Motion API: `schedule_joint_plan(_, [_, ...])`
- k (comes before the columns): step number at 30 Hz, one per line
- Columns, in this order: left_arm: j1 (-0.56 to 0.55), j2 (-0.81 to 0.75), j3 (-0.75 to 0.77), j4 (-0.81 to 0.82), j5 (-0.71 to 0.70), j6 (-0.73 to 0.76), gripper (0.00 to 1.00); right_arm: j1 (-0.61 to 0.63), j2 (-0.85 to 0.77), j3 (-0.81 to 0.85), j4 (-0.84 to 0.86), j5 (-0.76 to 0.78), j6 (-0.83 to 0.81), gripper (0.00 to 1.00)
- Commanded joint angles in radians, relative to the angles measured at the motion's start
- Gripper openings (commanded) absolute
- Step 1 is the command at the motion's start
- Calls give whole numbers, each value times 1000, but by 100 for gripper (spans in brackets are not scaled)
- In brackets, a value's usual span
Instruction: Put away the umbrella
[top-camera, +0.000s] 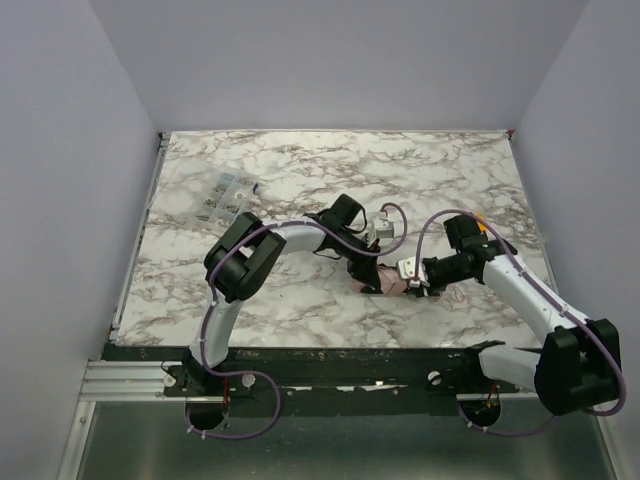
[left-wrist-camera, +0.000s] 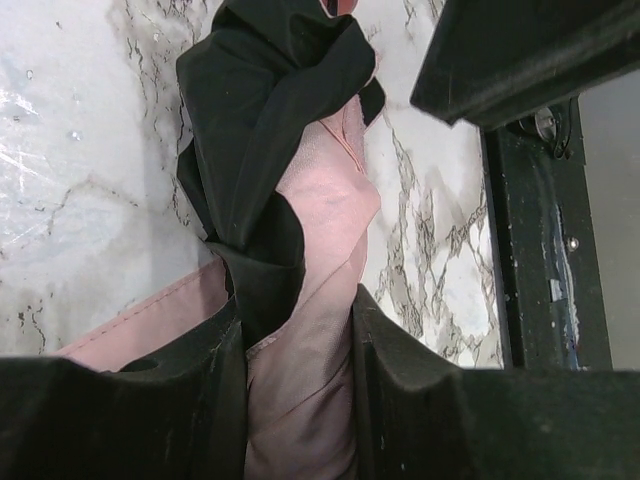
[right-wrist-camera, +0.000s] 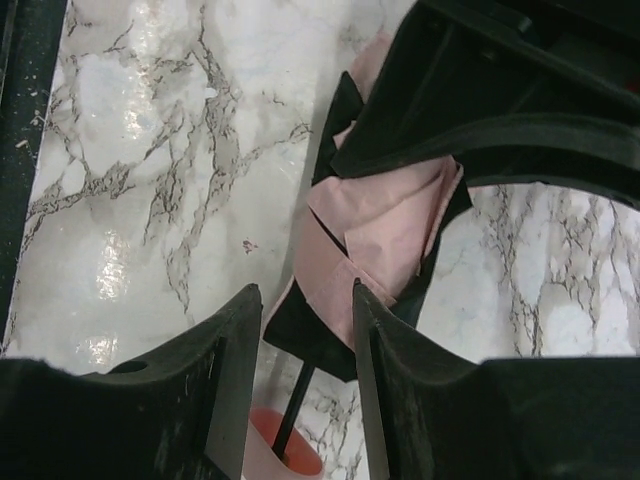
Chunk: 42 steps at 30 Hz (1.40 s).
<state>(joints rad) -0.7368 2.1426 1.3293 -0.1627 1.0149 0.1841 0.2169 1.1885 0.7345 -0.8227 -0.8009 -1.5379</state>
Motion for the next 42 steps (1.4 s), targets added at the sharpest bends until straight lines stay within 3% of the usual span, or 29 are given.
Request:
schedule_joint_plan(1, [-10, 171, -58, -262, -209, 89, 0, 47, 3, -53, 65, 56, 6, 42])
schedule_joint_plan(9, [-9, 198, -25, -298, -200, 97, 0, 95, 29, -99, 254, 167, 69, 50])
schedule_joint_plan(13, [-9, 214, -8, -316, -193, 103, 0, 110, 30, -122, 296, 185, 44, 59])
schedule_joint_plan(18, [-3, 241, 30, -358, -173, 118, 0, 191, 33, -195, 348, 278, 20, 61])
schedule_joint_plan(22, [0, 258, 49, -381, -167, 123, 0, 210, 44, -186, 321, 285, 19, 53])
schedule_joint_plan(32, [1, 264, 57, -389, -170, 120, 0, 274, 19, -101, 166, 244, 47, 18])
schedule_joint_plan(37, [2, 266, 57, -391, -173, 121, 0, 292, 58, -81, 162, 269, 75, 11])
schedule_joint_plan(42, [2, 267, 57, -392, -174, 123, 0, 302, 38, -48, 170, 187, 138, 2])
